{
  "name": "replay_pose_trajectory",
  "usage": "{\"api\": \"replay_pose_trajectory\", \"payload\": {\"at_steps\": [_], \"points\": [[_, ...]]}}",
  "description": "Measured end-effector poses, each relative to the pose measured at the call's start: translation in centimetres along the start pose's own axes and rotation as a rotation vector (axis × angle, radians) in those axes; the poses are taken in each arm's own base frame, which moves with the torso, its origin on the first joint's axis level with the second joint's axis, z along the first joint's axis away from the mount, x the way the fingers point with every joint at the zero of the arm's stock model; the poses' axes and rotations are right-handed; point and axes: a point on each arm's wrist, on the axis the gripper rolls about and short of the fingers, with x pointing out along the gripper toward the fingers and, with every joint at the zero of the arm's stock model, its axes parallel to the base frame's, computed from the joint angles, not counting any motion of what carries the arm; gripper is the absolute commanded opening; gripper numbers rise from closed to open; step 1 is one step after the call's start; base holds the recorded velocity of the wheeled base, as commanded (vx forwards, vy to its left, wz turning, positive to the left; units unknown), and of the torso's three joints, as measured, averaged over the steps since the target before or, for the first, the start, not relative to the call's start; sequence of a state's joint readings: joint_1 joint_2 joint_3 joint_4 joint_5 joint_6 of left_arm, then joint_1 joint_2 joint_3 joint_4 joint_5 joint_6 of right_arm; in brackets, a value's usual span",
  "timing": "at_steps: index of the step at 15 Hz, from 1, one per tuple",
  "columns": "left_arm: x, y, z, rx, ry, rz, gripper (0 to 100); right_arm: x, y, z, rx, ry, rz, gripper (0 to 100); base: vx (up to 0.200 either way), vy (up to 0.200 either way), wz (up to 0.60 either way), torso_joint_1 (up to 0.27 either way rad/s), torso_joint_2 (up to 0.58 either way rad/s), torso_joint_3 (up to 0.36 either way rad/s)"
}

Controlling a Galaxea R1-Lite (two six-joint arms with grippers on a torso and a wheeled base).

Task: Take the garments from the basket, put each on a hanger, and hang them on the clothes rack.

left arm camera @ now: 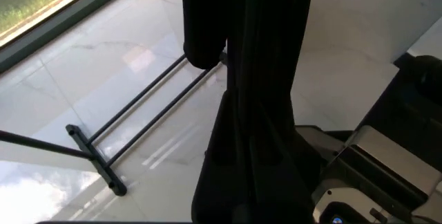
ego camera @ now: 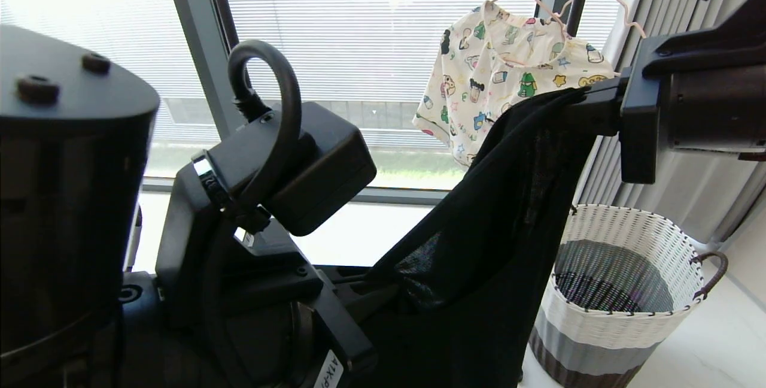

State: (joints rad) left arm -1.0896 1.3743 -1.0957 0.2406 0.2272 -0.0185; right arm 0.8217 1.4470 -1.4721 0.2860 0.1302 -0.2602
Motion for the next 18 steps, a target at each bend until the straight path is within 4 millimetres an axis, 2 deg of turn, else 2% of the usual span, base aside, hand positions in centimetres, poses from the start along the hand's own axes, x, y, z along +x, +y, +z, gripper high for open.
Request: {"api": "replay_pose_trajectory", "payload": {"at_steps": [4,7,9,10,14,15,18], "points": [[-0.4,0.3,0.1,0.004,-0.013,0.024,0,-0.1,0.1,-0.3,0.003,0.028,0.006,0,0.000,0.000,0.00,0.000,0.00,0.000],[0.0,3.0,0.5,0.064,-0.013,0.161,0,-1.7,0.6,-1.2,0.017,0.127,0.041,0,0.000,0.000,0.00,0.000,0.00,0.000],[0.4,5.0,1.5,0.110,-0.087,0.238,0,-2.8,1.1,-1.3,0.018,0.132,0.087,0,0.000,0.000,0.00,0.000,0.00,0.000],[0.6,5.4,2.1,0.113,-0.137,0.242,0,-3.1,1.3,-1.3,0.016,0.129,0.099,0,0.000,0.000,0.00,0.000,0.00,0.000],[1.8,5.8,2.2,0.115,-0.128,0.242,0,-3.6,1.5,-1.3,0.012,0.121,0.107,0,0.000,0.000,0.00,0.000,0.00,0.000],[1.9,5.8,2.1,0.114,-0.125,0.242,0,-3.6,1.6,-1.4,0.012,0.125,0.108,100,0.000,0.000,0.00,0.000,0.00,0.000],[2.2,5.9,1.8,0.111,-0.107,0.248,0,-4.0,1.9,-2.2,0.013,0.143,0.119,100,0.000,0.000,0.00,0.000,0.00,0.000]]}}
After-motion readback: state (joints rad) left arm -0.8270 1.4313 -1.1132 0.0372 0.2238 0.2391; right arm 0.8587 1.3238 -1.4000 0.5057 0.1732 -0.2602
